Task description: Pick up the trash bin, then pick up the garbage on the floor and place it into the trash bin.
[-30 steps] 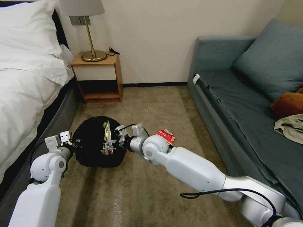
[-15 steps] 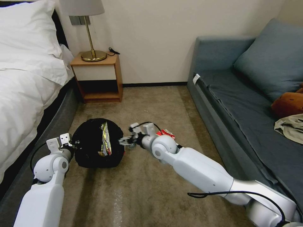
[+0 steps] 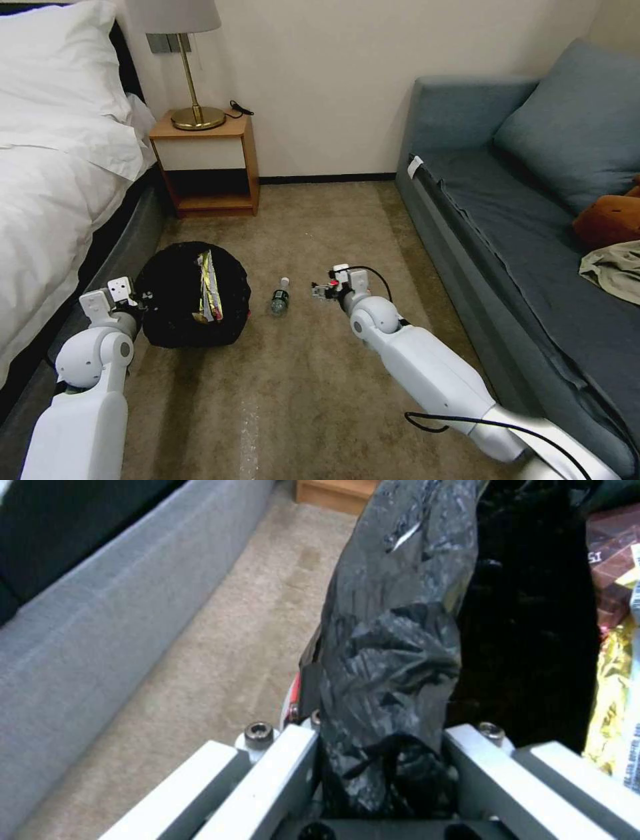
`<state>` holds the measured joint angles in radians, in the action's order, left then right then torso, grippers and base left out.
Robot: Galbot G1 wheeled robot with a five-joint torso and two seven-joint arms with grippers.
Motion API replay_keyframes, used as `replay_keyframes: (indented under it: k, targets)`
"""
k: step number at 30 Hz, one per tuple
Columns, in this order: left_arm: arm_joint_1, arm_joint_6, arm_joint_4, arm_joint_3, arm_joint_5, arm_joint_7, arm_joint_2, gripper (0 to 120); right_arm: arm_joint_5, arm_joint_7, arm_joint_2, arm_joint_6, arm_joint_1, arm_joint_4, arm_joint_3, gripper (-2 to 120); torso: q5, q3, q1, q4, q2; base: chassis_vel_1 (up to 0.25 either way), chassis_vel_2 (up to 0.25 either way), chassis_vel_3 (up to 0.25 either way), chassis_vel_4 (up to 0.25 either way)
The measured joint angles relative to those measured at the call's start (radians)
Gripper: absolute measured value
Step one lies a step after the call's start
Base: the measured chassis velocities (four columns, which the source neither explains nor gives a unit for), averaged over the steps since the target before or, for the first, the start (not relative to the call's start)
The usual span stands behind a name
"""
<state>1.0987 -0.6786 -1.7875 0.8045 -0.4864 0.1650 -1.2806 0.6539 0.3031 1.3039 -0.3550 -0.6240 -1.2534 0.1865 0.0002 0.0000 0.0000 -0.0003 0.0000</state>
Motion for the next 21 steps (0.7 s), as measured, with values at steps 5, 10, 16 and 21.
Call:
replay_keyframes:
  k: [5, 10, 16, 21]
  targets:
    - [0.007, 0.002, -0.016, 0.000, 0.015, -0.005, -0.021, 2, -0.054, -0.032, 0.017, 0.033, -0.044, 0.013, -0.053, 100, -0.0001, 0.000, 0.000, 0.0002, 0.000, 0.000, 0.000, 0.000, 0.000]
    - [0.015, 0.003, -0.040, 0.000, 0.021, -0.005, -0.020, 2, -0.103, -0.077, 0.021, 0.058, -0.083, 0.014, -0.077, 100, -0.0001, 0.000, 0.000, 0.0002, 0.000, 0.000, 0.000, 0.000, 0.000]
    - [0.032, 0.003, -0.058, 0.014, 0.019, -0.006, -0.011, 2, -0.153, -0.117, 0.027, 0.097, -0.123, 0.024, -0.095, 100, -0.0001, 0.000, 0.000, 0.0004, 0.000, 0.000, 0.000, 0.000, 0.000]
    - [0.067, 0.011, -0.067, 0.020, 0.018, -0.017, -0.014, 2, -0.188, -0.130, 0.036, 0.117, -0.176, 0.024, -0.105, 100, -0.0002, 0.000, 0.000, 0.0003, 0.000, 0.000, 0.000, 0.000, 0.000]
